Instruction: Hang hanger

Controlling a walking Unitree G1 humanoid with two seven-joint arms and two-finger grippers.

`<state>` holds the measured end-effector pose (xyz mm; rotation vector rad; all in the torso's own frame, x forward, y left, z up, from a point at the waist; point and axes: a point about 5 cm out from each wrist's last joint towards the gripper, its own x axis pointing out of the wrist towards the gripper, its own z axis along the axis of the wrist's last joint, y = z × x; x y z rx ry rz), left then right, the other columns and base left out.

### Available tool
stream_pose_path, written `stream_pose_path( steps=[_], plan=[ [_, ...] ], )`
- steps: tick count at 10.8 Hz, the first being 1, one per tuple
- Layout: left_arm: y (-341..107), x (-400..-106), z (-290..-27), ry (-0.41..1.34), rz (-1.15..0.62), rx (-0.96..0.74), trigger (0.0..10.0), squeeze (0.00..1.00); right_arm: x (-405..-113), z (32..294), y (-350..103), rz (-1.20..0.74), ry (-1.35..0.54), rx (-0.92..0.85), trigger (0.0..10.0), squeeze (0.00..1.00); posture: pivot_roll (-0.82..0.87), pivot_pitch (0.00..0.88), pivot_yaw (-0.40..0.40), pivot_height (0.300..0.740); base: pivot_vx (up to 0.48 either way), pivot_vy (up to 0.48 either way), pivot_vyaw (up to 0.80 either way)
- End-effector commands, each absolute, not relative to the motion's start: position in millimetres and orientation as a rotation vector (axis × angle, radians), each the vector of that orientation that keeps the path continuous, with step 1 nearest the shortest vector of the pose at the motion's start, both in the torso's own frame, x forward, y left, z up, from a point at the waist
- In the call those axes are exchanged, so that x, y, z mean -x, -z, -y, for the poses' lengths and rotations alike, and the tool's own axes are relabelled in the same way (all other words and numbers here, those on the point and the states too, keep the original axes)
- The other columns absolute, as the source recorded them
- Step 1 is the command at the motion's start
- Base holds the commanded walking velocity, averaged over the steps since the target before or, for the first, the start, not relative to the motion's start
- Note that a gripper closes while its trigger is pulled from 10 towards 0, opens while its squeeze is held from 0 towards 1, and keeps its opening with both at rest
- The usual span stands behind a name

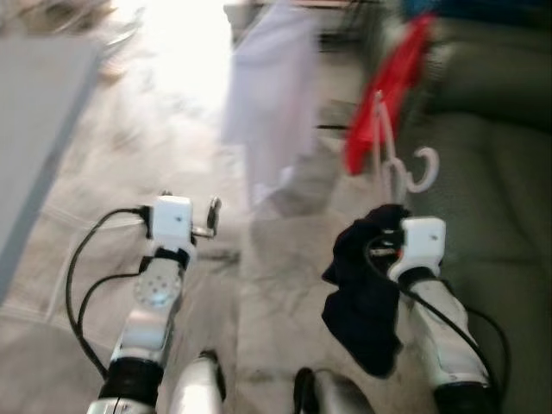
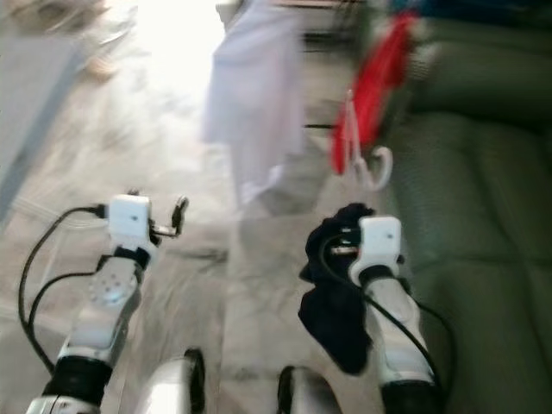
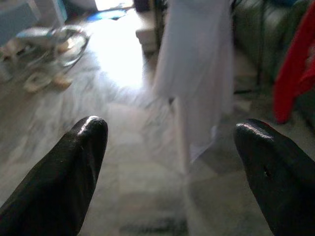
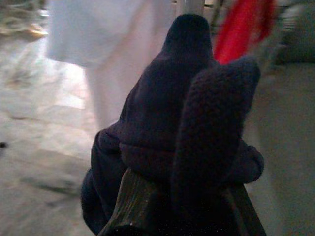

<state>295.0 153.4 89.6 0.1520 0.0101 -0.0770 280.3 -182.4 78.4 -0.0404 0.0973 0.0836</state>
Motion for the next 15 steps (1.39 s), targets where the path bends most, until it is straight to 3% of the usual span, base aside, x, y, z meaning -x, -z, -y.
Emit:
stream_pose_path(
  steps=[1, 6, 11, 15],
  plan=[
    [-84, -293, -154, 0.07, -0.04, -0.166, 10.0, 0.0, -284, 180, -85, -0.06, -0.097, 0.039, 10.0, 0.0, -0.04, 0.157, -0.022, 0.74, 0.0, 0.0, 0.8],
    [-86, -298, -147, 0.04, -0.043, -0.267, 10.0, 0.0, -294, 169, -87, -0.055, -0.166, 0.019, 10.0, 0.0, -0.01, 0.177, -0.012, 0.74, 0.0, 0.0, 0.8],
    [-64, -283, -124, 0.254, -0.085, -0.487, 10.0, 0.0, -300, 177, -89, -0.056, -0.196, 0.072, 10.0, 0.0, -0.01, 0.189, -0.017, 0.74, 0.0, 0.0, 0.8],
    [-67, -279, -116, 0.26, -0.074, -0.377, 10.0, 0.0, -301, 183, -92, -0.041, -0.193, 0.09, 10.0, 0.0, -0.02, 0.196, -0.031, 0.74, 0.0, 0.0, 0.8]
  ],
)
